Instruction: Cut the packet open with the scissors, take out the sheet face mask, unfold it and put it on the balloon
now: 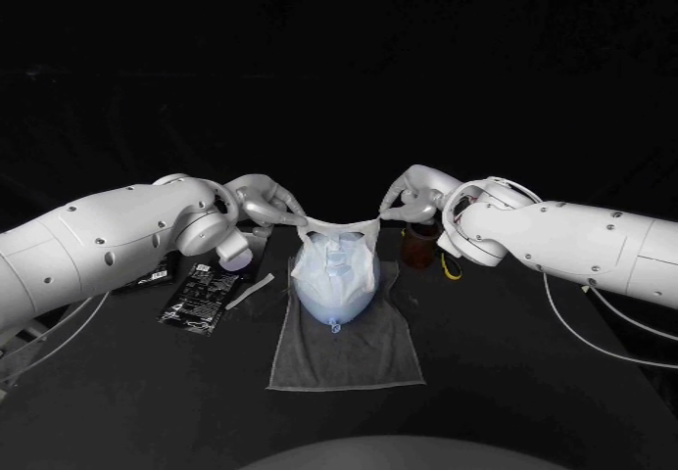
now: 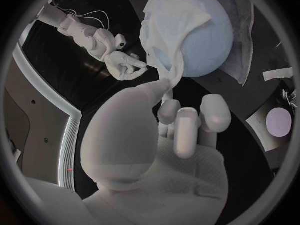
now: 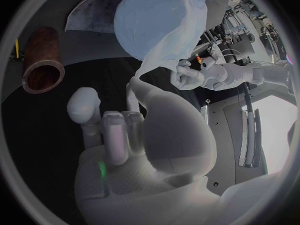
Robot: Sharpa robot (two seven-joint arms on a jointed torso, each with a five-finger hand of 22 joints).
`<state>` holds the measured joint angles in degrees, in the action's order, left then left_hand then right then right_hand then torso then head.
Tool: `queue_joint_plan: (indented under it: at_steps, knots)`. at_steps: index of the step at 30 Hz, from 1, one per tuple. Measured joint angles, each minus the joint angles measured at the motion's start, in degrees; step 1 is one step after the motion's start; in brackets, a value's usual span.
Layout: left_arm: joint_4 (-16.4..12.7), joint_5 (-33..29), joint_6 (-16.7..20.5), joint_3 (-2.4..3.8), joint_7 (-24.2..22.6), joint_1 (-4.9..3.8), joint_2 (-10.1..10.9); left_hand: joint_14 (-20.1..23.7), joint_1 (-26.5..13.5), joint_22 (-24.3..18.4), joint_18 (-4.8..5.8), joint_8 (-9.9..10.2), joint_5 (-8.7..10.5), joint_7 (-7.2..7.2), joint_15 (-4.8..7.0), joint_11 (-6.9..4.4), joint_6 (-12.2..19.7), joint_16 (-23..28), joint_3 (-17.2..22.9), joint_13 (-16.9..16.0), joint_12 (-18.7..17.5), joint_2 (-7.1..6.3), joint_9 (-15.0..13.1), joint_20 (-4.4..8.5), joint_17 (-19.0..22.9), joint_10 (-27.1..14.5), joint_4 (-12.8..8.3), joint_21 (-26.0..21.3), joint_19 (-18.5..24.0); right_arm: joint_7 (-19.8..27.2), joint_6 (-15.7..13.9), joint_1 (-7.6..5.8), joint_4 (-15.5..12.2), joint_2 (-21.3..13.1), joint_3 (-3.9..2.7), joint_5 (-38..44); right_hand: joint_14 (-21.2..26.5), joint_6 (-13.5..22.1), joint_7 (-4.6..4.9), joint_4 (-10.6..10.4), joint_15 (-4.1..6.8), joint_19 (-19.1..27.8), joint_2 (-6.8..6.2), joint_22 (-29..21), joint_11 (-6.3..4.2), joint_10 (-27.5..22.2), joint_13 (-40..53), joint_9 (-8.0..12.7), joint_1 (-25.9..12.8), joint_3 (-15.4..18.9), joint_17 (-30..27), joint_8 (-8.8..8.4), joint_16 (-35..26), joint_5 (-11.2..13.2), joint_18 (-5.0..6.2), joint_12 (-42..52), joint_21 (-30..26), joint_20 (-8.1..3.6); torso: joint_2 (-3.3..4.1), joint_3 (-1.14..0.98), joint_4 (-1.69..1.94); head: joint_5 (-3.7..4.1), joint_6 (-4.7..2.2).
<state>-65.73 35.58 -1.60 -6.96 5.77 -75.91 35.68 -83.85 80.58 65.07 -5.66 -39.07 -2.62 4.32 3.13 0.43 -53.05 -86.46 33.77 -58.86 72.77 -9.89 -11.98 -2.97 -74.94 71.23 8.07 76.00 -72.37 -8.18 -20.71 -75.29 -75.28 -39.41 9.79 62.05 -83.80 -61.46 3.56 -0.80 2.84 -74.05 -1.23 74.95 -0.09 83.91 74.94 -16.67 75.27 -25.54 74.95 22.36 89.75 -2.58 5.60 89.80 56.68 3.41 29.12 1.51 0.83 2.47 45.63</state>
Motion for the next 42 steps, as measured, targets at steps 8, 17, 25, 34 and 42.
queue_joint_plan:
  at_steps: [8,17,25,34,42]
  knots:
    - [1.17,0.74,1.25,-0.02,0.69,1.43,-0.80,0.01,-0.18,-0.04,0.00,0.02,0.00,0.10,-0.01,-0.02,0.47,0.00,0.00,1.80,-1.22,0.18,-1.95,0.00,0.00,-1.21,0.00,0.00,0.00,-0.47,0.25,0.47,2.21,1.37,0.00,-0.01,0.00,0.26,-0.08,0.00,0.00,0.00,0.16,-0.01,0.00,0.00,0.01,0.00,0.17,0.00,0.00,0.19,-0.09,-0.01,0.00,0.00,-0.13,0.00,0.10,0.04,0.00,0.12,0.34]
    - [2.11,0.60,3.95,-0.01,1.40,1.81,-1.06,-0.10,-1.06,-0.68,0.00,0.39,0.00,1.33,-0.71,0.76,2.76,0.01,-0.87,6.09,-4.41,1.06,-2.81,-0.35,0.00,-4.59,0.87,-0.24,0.36,-0.84,0.11,1.09,3.14,2.17,0.01,-0.10,0.00,0.48,-0.07,0.00,0.00,0.00,0.31,-0.04,0.00,0.00,-0.01,0.00,0.32,0.00,-0.05,0.42,0.05,0.02,0.00,-0.01,-0.13,0.00,0.20,0.07,-0.01,0.02,0.60]
    - [2.22,-0.03,6.80,0.00,1.56,1.86,-1.27,-0.26,-2.21,-0.92,0.00,1.51,0.00,2.45,-1.35,1.80,4.07,0.01,-1.11,8.09,-5.55,1.44,-1.87,-0.62,0.00,-5.90,1.44,-0.39,0.62,-1.37,-0.17,1.47,3.23,2.15,0.02,0.06,0.00,0.47,0.13,0.00,0.00,0.00,0.31,-0.02,0.00,0.00,-0.03,0.00,0.31,0.00,-0.04,0.43,0.04,0.06,0.00,-0.07,-0.13,0.00,0.16,0.05,-0.04,-0.07,0.69]
    - [2.46,-0.92,9.13,0.00,1.44,1.88,-1.84,-0.18,-2.41,-0.98,0.01,2.50,-0.02,3.15,-1.84,2.25,4.79,0.05,-1.35,9.06,-6.00,1.20,-1.40,-1.26,0.00,-6.74,1.99,-0.39,0.80,-1.79,-1.38,1.84,3.17,2.11,0.02,0.15,0.00,0.55,0.24,-0.16,0.00,0.00,0.30,0.00,0.00,0.00,0.00,0.00,0.31,-0.16,-0.01,0.39,0.00,0.07,0.00,-0.11,-0.13,0.00,0.24,0.01,-0.04,-0.07,0.60]
    - [3.26,-1.14,9.85,-0.02,1.98,2.09,-2.80,-0.09,-2.41,-1.19,0.01,4.23,-0.03,3.78,-2.54,2.86,6.23,0.16,-1.43,9.61,-6.26,1.20,-0.54,-1.59,0.00,-7.37,2.39,-0.62,1.09,-2.03,-2.87,1.90,3.11,2.08,0.02,0.04,0.09,0.65,0.33,-0.16,-0.09,0.00,0.30,0.00,0.00,0.00,0.01,0.00,0.30,-0.16,0.00,0.42,0.01,0.17,0.00,-0.18,-0.13,0.00,0.31,0.01,-0.07,-0.03,0.72]
